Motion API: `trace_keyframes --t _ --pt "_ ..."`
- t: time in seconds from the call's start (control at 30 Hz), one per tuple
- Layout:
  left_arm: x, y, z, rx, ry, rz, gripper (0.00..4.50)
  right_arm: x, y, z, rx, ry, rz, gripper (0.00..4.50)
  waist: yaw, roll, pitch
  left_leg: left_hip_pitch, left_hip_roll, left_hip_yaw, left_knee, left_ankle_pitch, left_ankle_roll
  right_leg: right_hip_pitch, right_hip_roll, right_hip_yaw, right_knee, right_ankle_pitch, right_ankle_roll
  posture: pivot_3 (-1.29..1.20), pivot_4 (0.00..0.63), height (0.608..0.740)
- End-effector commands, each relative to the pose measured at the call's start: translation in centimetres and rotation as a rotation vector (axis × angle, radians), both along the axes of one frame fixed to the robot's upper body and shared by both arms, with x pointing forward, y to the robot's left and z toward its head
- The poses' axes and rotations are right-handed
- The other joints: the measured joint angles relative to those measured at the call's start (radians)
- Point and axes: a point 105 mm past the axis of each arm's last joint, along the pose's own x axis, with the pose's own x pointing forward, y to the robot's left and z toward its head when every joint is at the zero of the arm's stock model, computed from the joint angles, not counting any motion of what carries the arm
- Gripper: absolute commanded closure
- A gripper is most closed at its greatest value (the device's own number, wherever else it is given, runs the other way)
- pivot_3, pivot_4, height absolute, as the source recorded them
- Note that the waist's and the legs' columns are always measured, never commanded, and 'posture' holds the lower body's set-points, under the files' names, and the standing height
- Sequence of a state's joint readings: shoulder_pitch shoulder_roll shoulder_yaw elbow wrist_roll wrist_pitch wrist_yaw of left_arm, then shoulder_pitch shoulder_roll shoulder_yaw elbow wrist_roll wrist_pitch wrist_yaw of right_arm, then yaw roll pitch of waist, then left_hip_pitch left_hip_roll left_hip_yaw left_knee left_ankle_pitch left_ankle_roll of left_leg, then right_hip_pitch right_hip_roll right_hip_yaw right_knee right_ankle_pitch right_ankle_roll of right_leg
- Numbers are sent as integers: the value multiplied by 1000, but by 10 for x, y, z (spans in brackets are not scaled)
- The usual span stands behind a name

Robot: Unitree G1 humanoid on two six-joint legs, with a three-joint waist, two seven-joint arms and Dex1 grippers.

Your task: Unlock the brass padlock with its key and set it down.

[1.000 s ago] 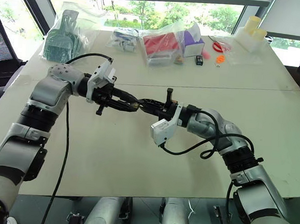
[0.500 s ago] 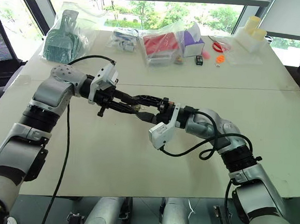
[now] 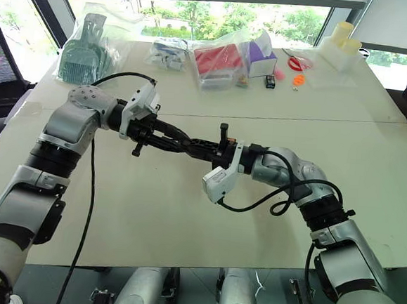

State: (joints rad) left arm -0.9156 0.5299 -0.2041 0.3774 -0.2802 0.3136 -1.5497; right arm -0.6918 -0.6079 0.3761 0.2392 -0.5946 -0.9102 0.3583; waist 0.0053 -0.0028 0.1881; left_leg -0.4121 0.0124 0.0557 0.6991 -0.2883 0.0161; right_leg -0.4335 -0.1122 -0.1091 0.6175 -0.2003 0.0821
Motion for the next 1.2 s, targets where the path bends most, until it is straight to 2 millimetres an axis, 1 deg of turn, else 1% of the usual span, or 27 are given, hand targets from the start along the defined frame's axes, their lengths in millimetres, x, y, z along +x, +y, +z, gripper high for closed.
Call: trace_keyframes --t 0.03,0.47,0.5,0.57,0.67,0.73,0.93,1.07,1.17,1.2 --pt "-5 -5 12 -26 -39 -36 3758 -1 4 15 31 -37 24 4480 0 0 0 0 0 0 0 0 0 0 0 0 0 0 0 0 150 740" --pt "-8 -6 12 -27 -35 -48 3758 4 2 13 40 7 -8 4480 0 0 0 0 0 0 0 0 0 0 0 0 0 0 0 0 150 740" --pt "-8 -6 12 -28 -36 -49 2732 5 2 13 40 11 -10 4500 0 0 0 0 0 0 0 0 0 0 0 0 0 0 0 0 150 740" --pt "-8 -6 12 -29 -37 -47 2072 5 2 13 43 24 -14 4500 1 0 0 0 0 0 0 0 0 0 0 0 0 0 0 0 150 740" --pt "-9 -6 13 -34 -31 -45 712 5 2 13 42 27 -14 4500 0 0 0 0 0 0 0 0 0 0 0 0 0 0 0 0 150 740" --pt "-9 -5 13 -35 -29 -42 45 5 2 12 41 27 -13 4500 -1 0 0 0 0 0 0 0 0 0 0 0 0 0 0 0 150 740" --pt "-3 1 13 -31 -63 4 45 5 1 12 37 30 -14 4500 -1 0 0 0 0 0 0 0 0 0 0 0 0 0 0 0 150 740" --pt "4 13 13 -36 -64 67 45 5 0 11 37 30 -19 4500 -1 0 0 0 0 0 0 0 0 0 0 0 0 0 0 0 150 740" --pt "4 19 12 -40 -65 92 863 5 -1 11 38 32 -23 4500 -2 0 0 0 0 0 0 0 0 0 0 0 0 0 0 0 150 740" --pt "4 20 12 -40 -66 96 1339 5 -1 11 38 32 -24 4500 -1 0 0 0 0 0 0 0 0 0 0 0 0 0 0 0 150 740"
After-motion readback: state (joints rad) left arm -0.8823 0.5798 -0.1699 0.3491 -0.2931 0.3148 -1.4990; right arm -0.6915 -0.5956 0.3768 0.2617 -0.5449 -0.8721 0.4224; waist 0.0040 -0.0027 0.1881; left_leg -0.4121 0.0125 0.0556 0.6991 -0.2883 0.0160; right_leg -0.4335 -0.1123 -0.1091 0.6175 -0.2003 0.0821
